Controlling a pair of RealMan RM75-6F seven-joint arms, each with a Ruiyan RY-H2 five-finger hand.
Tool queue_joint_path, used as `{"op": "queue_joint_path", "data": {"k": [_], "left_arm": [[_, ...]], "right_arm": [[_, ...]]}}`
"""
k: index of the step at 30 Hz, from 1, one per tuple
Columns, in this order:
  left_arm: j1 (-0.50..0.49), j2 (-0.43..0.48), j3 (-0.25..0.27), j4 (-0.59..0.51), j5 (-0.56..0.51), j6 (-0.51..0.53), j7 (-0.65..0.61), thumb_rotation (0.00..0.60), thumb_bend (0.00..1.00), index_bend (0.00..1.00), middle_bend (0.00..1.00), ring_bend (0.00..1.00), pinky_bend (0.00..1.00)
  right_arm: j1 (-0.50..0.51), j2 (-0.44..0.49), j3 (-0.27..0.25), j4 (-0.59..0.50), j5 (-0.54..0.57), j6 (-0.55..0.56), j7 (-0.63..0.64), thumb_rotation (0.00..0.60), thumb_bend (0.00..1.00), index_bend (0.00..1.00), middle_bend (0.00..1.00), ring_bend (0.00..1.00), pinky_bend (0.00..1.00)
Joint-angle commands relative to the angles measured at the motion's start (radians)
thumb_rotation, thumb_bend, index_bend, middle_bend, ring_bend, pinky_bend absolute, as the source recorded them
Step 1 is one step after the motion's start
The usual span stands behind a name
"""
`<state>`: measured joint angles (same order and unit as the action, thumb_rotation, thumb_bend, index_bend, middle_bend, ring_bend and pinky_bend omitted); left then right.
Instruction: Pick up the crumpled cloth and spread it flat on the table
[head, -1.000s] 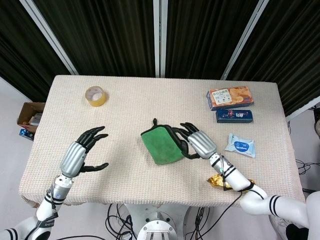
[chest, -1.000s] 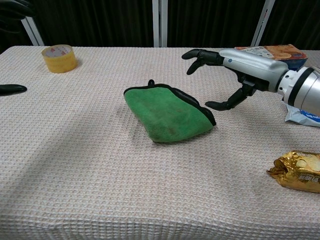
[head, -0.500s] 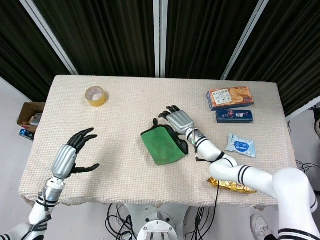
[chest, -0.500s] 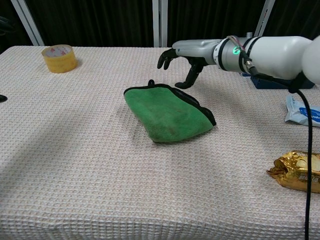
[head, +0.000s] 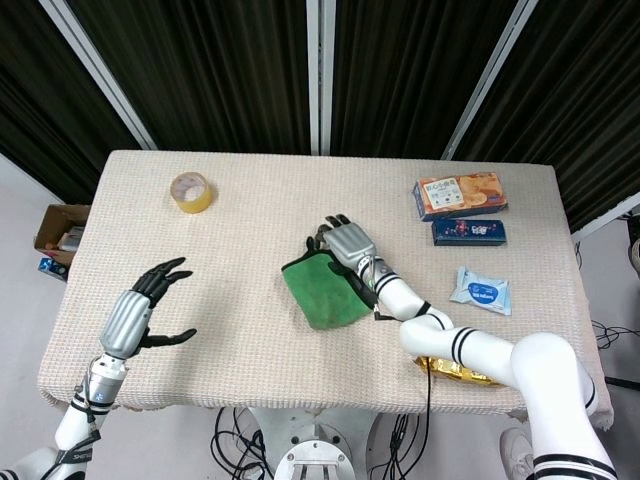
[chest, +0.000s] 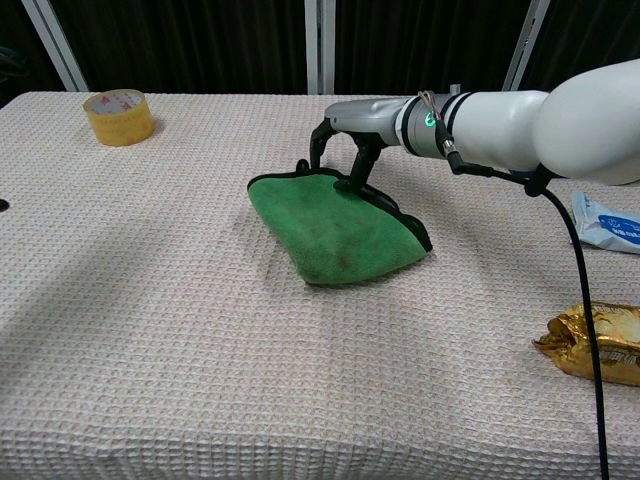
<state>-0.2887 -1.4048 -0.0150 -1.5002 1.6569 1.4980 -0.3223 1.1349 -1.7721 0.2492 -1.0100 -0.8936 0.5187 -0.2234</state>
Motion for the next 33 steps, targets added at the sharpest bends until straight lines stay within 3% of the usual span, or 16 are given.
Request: {"op": "queue_joint_path", "data": {"k": [1, 10, 16, 21, 25, 33], "left_arm": [[0.0, -0.001, 0.0, 0.001, 0.002, 0.0, -0.001, 0.6, 0.07, 0.21, 0.1, 0.12, 0.18], [0.001, -0.001, 0.003, 0.006, 0.003, -0.002, -0.008, 0.6, 0.07, 0.2, 0.1, 0.12, 0.18], [-0.007, 0.01, 0.0, 0.016, -0.009, -0.021, -0.042, 0.6, 0.07, 0.2, 0.1, 0.12, 0.18], [-0.029, 0.035, -0.017, 0.043, -0.054, -0.074, -0.184, 0.6, 0.07, 0.2, 0.1, 0.12, 0.18], [-0.036, 0.044, -0.024, 0.069, -0.077, -0.101, -0.217, 0.6, 0.07, 0.2, 0.1, 0.12, 0.18], [-0.04, 0.077, -0.033, 0.087, -0.146, -0.172, -0.211, 0.6, 0.07, 0.2, 0.1, 0.12, 0.18]], "right_arm": [[-0.001, -0.01, 0.001, 0.009, -0.003, 0.011, 0.01, 0.6, 0.33, 0.4, 0.18, 0.0, 0.04], [-0.004, -0.032, 0.006, 0.021, -0.051, 0.042, 0.044, 0.6, 0.38, 0.52, 0.25, 0.0, 0.03], [-0.014, -0.028, 0.025, -0.02, -0.135, 0.114, 0.092, 0.6, 0.52, 0.68, 0.32, 0.02, 0.04], [-0.034, 0.046, 0.049, -0.142, -0.343, 0.274, 0.205, 0.6, 0.59, 0.8, 0.4, 0.08, 0.05], [-0.028, 0.113, 0.073, -0.212, -0.474, 0.381, 0.269, 0.6, 0.63, 0.85, 0.42, 0.11, 0.08], [0.012, 0.289, 0.127, -0.404, -0.607, 0.421, 0.423, 0.6, 0.65, 0.86, 0.44, 0.13, 0.08]]}}
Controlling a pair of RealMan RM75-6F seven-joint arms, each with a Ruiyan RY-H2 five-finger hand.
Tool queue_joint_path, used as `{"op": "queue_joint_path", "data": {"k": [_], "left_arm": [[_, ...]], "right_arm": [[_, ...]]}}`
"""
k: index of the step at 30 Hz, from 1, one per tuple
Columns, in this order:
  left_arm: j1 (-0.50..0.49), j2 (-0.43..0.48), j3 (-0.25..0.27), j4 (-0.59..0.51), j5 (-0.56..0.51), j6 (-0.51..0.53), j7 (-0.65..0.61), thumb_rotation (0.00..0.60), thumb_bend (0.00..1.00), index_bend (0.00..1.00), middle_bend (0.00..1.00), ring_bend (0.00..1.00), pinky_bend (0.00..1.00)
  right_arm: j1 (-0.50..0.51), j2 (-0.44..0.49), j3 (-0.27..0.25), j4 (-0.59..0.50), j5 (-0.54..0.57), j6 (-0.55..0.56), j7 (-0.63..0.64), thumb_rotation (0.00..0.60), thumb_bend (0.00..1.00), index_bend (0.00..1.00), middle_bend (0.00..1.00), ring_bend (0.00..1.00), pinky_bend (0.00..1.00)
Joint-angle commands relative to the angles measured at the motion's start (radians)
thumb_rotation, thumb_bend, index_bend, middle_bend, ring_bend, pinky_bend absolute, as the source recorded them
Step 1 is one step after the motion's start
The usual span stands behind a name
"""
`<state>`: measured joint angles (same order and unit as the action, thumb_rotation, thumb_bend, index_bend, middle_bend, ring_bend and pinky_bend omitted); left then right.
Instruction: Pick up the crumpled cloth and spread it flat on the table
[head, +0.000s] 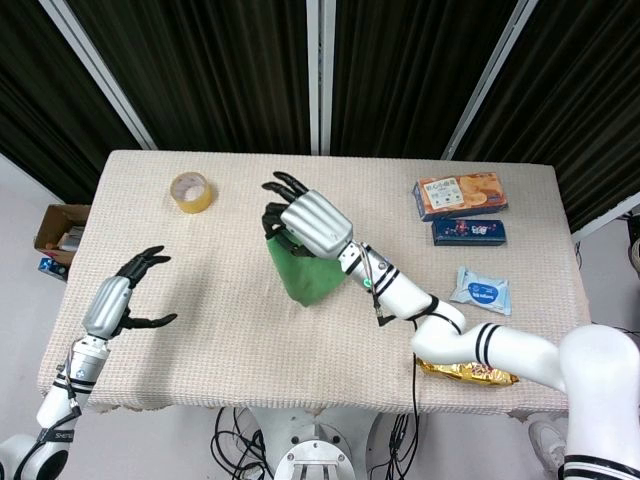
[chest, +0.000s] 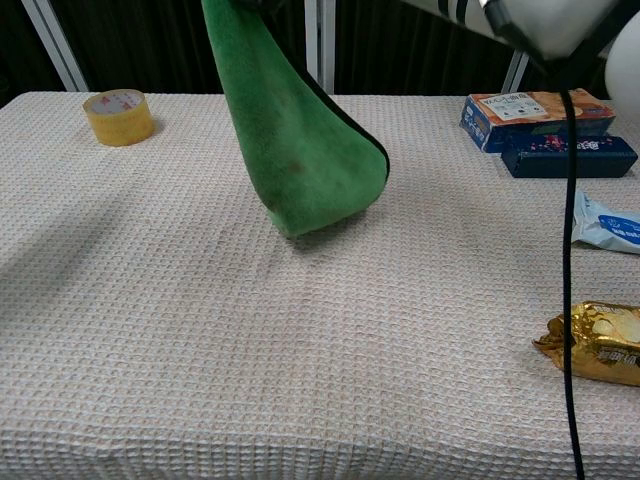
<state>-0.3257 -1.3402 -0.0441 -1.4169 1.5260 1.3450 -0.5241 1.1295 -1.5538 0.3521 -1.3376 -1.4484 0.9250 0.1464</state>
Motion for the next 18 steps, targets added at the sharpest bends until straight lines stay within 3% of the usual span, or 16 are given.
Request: {"op": "queue_joint_path", "data": {"k": [1, 9, 18], "left_arm": [[-0.007, 0.02, -0.005, 0.007, -0.022, -0.033, -0.015, 0.6, 0.07, 0.21, 0.1, 0.12, 0.18], [-0.089, 0.032, -0.032, 0.069, -0.033, -0.161, -0.096, 0.6, 0.07, 0.2, 0.1, 0.12, 0.18], [-0.307, 0.024, -0.063, 0.14, 0.037, -0.391, -0.239, 0.6, 0.1, 0.21, 0.1, 0.12, 0.18]], "right_arm": [[0.02, 0.101, 0.025, -0.113, -0.069, 0.014, 0.074, 0.6, 0.65, 0.86, 0.44, 0.13, 0.08], [-0.004, 0.247, -0.059, -0.244, -0.155, -0.02, 0.109, 0.6, 0.65, 0.86, 0.45, 0.13, 0.08], [-0.043, 0.257, -0.145, -0.262, -0.197, 0.001, 0.117, 0.6, 0.65, 0.86, 0.45, 0.13, 0.08]]}}
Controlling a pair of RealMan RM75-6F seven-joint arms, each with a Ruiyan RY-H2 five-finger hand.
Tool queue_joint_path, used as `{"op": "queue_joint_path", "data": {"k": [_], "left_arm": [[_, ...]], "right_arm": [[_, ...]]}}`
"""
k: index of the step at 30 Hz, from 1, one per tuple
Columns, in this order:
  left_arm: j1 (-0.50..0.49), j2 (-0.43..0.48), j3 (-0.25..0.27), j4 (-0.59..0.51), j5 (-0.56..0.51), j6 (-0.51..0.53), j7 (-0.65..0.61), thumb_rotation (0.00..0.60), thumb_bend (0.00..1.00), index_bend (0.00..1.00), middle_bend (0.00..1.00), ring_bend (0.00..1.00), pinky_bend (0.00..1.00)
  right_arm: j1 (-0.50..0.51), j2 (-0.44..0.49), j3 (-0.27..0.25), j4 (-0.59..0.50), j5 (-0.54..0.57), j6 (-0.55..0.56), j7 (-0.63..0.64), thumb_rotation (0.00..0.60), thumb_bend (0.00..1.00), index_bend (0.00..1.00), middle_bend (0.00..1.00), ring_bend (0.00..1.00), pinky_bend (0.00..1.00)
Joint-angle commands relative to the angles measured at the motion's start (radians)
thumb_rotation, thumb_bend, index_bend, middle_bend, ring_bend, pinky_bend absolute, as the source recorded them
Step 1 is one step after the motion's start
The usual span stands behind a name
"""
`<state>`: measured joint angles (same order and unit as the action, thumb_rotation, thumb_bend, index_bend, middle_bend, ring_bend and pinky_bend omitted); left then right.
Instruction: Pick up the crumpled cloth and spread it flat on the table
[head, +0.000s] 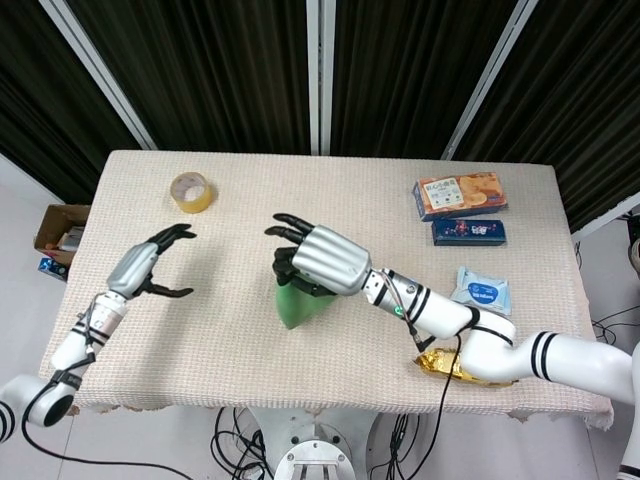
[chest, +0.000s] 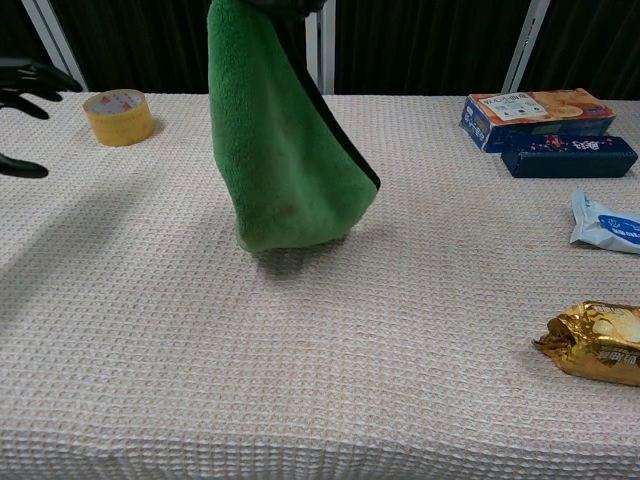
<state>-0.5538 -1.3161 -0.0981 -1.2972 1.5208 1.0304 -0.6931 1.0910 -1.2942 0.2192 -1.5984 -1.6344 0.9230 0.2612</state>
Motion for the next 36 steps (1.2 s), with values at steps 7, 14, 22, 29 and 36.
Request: {"op": "queue_joint_path", "data": {"k": [7, 14, 22, 29, 36], "left_arm": [[-0.25, -0.018, 0.039, 0.042, 0.174, -0.204, -0.157, 0.6, 0.17, 0.21, 0.09, 0.12, 0.18], [-0.341, -0.106, 0.019, 0.1, 0.166, -0.228, -0.103, 0.6, 0.17, 0.21, 0.08, 0.12, 0.18], [-0.43, -0.168, 0.021, 0.152, 0.136, -0.312, -0.056, 0.6, 0.23, 0.26, 0.08, 0.12, 0.18], [-0.454, -0.193, 0.04, 0.169, 0.108, -0.331, -0.036, 0.6, 0.28, 0.36, 0.08, 0.12, 0.18], [-0.437, -0.234, 0.041, 0.192, 0.056, -0.314, -0.012, 0.6, 0.35, 0.51, 0.1, 0.12, 0.18]], "right_arm": [[-0.009, -0.02, -0.045, -0.005, -0.043, 0.021, 0.011, 0.6, 0.65, 0.86, 0.45, 0.13, 0.08], [-0.006, -0.044, -0.063, 0.014, -0.052, 0.025, 0.02, 0.6, 0.65, 0.86, 0.45, 0.13, 0.08], [0.002, -0.062, -0.066, 0.027, -0.057, 0.032, 0.031, 0.6, 0.65, 0.86, 0.45, 0.13, 0.08], [0.006, -0.077, -0.071, 0.039, -0.059, 0.037, 0.032, 0.6, 0.65, 0.86, 0.45, 0.13, 0.08], [0.002, -0.083, -0.073, 0.042, -0.059, 0.053, 0.037, 0.6, 0.65, 0.86, 0.45, 0.13, 0.08]]}}
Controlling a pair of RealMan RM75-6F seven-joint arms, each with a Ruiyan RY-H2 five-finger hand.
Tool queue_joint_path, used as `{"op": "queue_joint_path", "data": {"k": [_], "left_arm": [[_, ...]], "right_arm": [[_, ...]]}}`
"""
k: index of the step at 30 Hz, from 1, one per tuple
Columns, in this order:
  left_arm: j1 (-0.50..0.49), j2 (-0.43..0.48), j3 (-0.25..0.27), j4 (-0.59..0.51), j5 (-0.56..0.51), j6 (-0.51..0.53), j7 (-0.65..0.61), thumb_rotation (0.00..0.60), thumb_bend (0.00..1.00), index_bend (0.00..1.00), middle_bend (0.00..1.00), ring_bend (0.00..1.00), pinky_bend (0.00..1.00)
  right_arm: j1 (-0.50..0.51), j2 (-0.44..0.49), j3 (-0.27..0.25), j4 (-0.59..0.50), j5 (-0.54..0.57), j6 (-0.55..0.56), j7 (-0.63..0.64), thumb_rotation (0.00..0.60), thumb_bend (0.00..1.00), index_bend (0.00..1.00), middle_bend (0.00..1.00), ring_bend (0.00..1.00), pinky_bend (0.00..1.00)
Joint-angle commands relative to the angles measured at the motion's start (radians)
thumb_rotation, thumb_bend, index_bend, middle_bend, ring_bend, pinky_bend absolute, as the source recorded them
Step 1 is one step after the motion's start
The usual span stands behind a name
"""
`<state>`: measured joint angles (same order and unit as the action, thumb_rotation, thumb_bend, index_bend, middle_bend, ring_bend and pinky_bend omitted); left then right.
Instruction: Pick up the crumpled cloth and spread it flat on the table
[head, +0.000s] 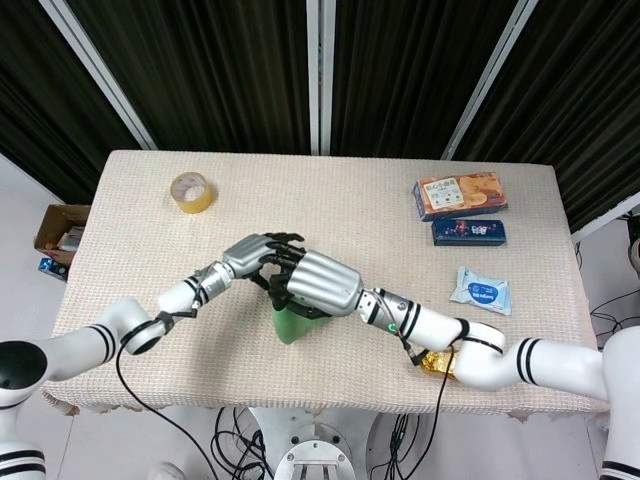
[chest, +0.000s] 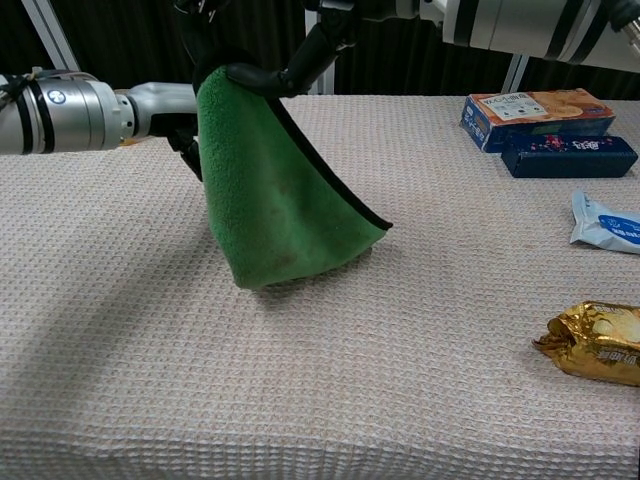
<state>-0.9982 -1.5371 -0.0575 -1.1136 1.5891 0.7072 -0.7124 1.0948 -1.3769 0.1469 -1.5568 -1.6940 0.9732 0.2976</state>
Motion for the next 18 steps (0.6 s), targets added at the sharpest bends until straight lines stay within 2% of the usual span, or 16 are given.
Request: {"op": "queue_joint_path", "data": {"k": [1, 8, 13, 18], "left_arm": [[0.011, -0.018, 0.002, 0.011, -0.016, 0.013, 0.009, 0.6, 0.38, 0.53, 0.11, 0.12, 0.18], [0.055, -0.057, -0.007, 0.027, -0.057, 0.084, 0.023, 0.6, 0.51, 0.67, 0.2, 0.12, 0.18], [0.108, -0.027, -0.016, -0.009, -0.094, 0.146, 0.064, 0.6, 0.52, 0.68, 0.21, 0.13, 0.18], [0.183, 0.01, -0.049, -0.063, -0.164, 0.238, 0.142, 0.6, 0.52, 0.68, 0.22, 0.13, 0.18]], "right_arm": [[-0.003, -0.001, -0.002, 0.001, 0.001, 0.005, 0.001, 0.6, 0.65, 0.86, 0.45, 0.13, 0.08], [-0.029, -0.004, -0.011, 0.008, 0.01, 0.036, 0.005, 0.6, 0.65, 0.86, 0.45, 0.13, 0.07], [-0.069, -0.002, -0.017, 0.014, 0.027, 0.081, 0.003, 0.6, 0.65, 0.86, 0.45, 0.13, 0.07], [-0.11, 0.006, -0.013, 0.031, 0.06, 0.117, -0.001, 0.6, 0.65, 0.86, 0.45, 0.13, 0.07]]}}
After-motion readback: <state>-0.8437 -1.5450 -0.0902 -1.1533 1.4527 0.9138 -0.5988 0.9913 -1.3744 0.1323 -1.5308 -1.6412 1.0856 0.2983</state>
